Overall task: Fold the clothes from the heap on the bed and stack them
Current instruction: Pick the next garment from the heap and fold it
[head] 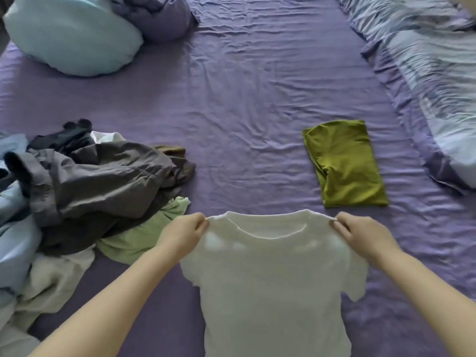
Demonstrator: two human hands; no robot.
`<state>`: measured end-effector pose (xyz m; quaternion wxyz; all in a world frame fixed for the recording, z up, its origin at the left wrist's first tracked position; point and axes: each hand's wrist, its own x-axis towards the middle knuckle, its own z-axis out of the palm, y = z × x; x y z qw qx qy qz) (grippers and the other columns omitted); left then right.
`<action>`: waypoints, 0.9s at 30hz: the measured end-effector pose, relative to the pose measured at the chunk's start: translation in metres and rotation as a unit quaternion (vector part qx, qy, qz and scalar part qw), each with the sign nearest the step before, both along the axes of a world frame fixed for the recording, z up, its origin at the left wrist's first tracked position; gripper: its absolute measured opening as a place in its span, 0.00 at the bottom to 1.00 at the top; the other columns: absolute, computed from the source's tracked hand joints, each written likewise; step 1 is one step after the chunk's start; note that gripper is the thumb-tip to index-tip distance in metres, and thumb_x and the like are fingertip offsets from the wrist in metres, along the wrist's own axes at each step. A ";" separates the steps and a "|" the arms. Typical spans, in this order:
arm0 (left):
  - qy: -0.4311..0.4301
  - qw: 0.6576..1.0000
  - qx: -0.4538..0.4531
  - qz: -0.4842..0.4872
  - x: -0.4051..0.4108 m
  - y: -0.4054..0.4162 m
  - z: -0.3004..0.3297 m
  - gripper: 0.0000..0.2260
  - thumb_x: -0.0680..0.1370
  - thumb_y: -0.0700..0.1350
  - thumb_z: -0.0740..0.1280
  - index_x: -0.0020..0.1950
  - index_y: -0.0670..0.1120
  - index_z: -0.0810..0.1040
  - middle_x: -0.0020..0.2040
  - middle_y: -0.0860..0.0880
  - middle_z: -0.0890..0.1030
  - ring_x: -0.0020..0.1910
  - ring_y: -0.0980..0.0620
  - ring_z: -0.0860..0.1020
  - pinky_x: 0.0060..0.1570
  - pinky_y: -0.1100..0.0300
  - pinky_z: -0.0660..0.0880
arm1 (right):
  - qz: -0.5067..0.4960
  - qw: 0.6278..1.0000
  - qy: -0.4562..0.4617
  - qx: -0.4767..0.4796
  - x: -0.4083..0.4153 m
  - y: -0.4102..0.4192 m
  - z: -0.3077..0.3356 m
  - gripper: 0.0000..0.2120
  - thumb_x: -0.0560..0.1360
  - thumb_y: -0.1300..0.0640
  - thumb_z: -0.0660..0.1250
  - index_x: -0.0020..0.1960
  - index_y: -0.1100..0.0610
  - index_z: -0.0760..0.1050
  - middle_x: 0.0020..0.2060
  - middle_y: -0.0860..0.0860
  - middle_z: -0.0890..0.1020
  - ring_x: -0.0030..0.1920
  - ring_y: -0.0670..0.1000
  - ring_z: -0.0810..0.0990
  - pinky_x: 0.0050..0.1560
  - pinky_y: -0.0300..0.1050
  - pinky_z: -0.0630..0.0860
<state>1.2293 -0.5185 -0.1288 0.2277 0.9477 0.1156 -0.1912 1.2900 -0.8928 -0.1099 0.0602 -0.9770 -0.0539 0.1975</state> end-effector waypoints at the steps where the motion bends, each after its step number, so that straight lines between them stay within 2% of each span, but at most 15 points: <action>1: 0.002 1.000 0.025 0.001 0.013 0.003 -0.001 0.13 0.81 0.52 0.58 0.41 0.47 0.74 0.42 0.47 0.79 0.48 0.43 0.77 0.39 0.54 0.69 | 0.004 1.000 -0.014 -0.010 0.011 0.002 0.000 0.17 0.79 0.42 0.56 0.40 0.53 0.70 0.41 0.53 0.82 0.48 0.58 0.79 0.37 0.48 0.68; 3: -0.003 0.996 0.085 0.010 0.038 0.004 -0.007 0.13 0.81 0.53 0.56 0.48 0.48 0.77 0.48 0.47 0.79 0.51 0.44 0.77 0.44 0.54 0.72 | -0.016 0.999 -0.041 -0.002 0.035 0.011 -0.004 0.17 0.78 0.42 0.58 0.38 0.52 0.71 0.41 0.54 0.82 0.47 0.59 0.79 0.36 0.47 0.67; 4: -0.012 0.993 0.113 0.018 0.049 0.002 -0.012 0.13 0.81 0.53 0.55 0.52 0.49 0.77 0.51 0.47 0.79 0.53 0.44 0.76 0.46 0.54 0.72 | -0.029 0.998 -0.047 0.016 0.046 0.017 -0.010 0.15 0.78 0.43 0.59 0.41 0.52 0.74 0.43 0.55 0.82 0.48 0.59 0.79 0.37 0.47 0.68; 6: -0.027 0.985 0.171 0.009 0.060 -0.008 -0.026 0.12 0.81 0.50 0.57 0.61 0.50 0.74 0.58 0.46 0.76 0.57 0.43 0.74 0.51 0.53 0.70 | -0.057 0.995 -0.020 0.077 0.062 0.027 -0.030 0.11 0.79 0.50 0.61 0.54 0.55 0.78 0.52 0.57 0.82 0.54 0.59 0.78 0.45 0.48 0.71; 8: -0.039 0.979 0.199 -0.002 0.057 -0.024 -0.043 0.17 0.79 0.47 0.61 0.68 0.49 0.71 0.63 0.44 0.72 0.61 0.42 0.70 0.57 0.51 0.67 | -0.072 0.990 0.043 0.110 0.066 0.031 -0.057 0.16 0.79 0.56 0.61 0.65 0.59 0.73 0.61 0.59 0.77 0.61 0.59 0.74 0.58 0.51 0.71; 9: -0.064 0.980 0.188 -0.003 0.050 -0.034 -0.051 0.18 0.77 0.43 0.64 0.68 0.47 0.72 0.64 0.43 0.72 0.62 0.41 0.70 0.59 0.50 0.66 | -0.081 0.989 0.062 0.109 0.063 0.029 -0.069 0.18 0.79 0.57 0.61 0.67 0.60 0.70 0.63 0.59 0.75 0.63 0.60 0.72 0.61 0.53 0.70; 12: -0.119 0.981 0.148 -0.049 0.018 -0.072 -0.071 0.21 0.64 0.33 0.75 0.56 0.42 0.81 0.59 0.38 0.78 0.60 0.36 0.76 0.58 0.42 0.71 | -0.144 0.982 0.041 0.117 0.037 0.008 -0.097 0.17 0.79 0.61 0.59 0.67 0.63 0.70 0.64 0.61 0.74 0.64 0.62 0.71 0.63 0.54 0.67; 14: -0.084 0.981 0.144 -0.101 -0.005 -0.099 -0.083 0.25 0.58 0.34 0.79 0.54 0.43 0.83 0.60 0.38 0.79 0.60 0.36 0.78 0.56 0.38 0.73 | -0.217 0.967 0.005 0.134 0.015 -0.010 -0.109 0.17 0.77 0.66 0.59 0.65 0.65 0.71 0.62 0.62 0.75 0.64 0.63 0.71 0.62 0.53 0.65; 17: -0.046 0.976 0.126 -0.171 -0.025 -0.135 -0.100 0.27 0.55 0.39 0.82 0.54 0.46 0.84 0.60 0.40 0.80 0.60 0.39 0.78 0.54 0.36 0.74 | -0.308 0.941 0.008 0.140 -0.001 -0.024 -0.120 0.23 0.76 0.62 0.65 0.69 0.66 0.67 0.65 0.63 0.72 0.65 0.63 0.68 0.65 0.52 0.62; 20: -0.036 0.971 0.122 -0.205 -0.013 -0.169 -0.107 0.26 0.61 0.44 0.80 0.59 0.49 0.82 0.65 0.42 0.77 0.64 0.41 0.76 0.59 0.37 0.71 | -0.327 0.922 0.034 0.202 0.000 -0.016 -0.128 0.33 0.71 0.59 0.71 0.72 0.63 0.62 0.64 0.62 0.72 0.64 0.62 0.69 0.62 0.52 0.66; 22: -0.028 0.970 0.099 -0.218 0.004 -0.190 -0.110 0.24 0.77 0.47 0.66 0.72 0.51 0.68 0.76 0.43 0.62 0.75 0.42 0.59 0.71 0.39 0.54 | -0.353 0.901 0.070 0.241 0.004 -0.011 -0.129 0.30 0.69 0.59 0.73 0.68 0.60 0.66 0.57 0.59 0.77 0.58 0.61 0.75 0.55 0.51 0.71; 23: -0.024 0.971 0.092 -0.219 0.013 -0.197 -0.112 0.23 0.80 0.46 0.59 0.76 0.52 0.60 0.78 0.45 0.54 0.77 0.44 0.50 0.73 0.42 0.45 | -0.363 0.893 0.078 0.253 0.006 -0.011 -0.129 0.23 0.68 0.58 0.73 0.61 0.60 0.71 0.51 0.57 0.79 0.53 0.60 0.77 0.50 0.50 0.72; 24: -0.025 0.973 0.090 -0.213 0.023 -0.204 -0.113 0.24 0.81 0.46 0.55 0.77 0.52 0.56 0.79 0.46 0.50 0.78 0.46 0.46 0.73 0.44 0.41 | -0.363 0.892 0.069 0.261 0.006 -0.012 -0.128 0.14 0.68 0.58 0.73 0.50 0.59 0.74 0.44 0.56 0.79 0.48 0.59 0.77 0.44 0.49 0.71; 25: -0.034 0.973 0.091 -0.208 0.033 -0.209 -0.113 0.24 0.81 0.44 0.54 0.77 0.52 0.54 0.79 0.47 0.49 0.78 0.47 0.45 0.73 0.46 0.41 | -0.352 0.896 0.044 0.268 0.005 -0.014 -0.127 0.10 0.68 0.59 0.73 0.42 0.59 0.72 0.39 0.55 0.77 0.45 0.58 0.76 0.41 0.48 0.68; 27: -0.072 0.973 0.084 -0.205 0.051 -0.219 -0.112 0.25 0.81 0.42 0.55 0.77 0.52 0.54 0.79 0.48 0.50 0.78 0.47 0.46 0.74 0.47 0.43 | -0.327 0.896 -0.001 0.300 0.004 -0.021 -0.126 0.13 0.68 0.62 0.73 0.35 0.57 0.67 0.37 0.54 0.74 0.42 0.55 0.72 0.38 0.43 0.65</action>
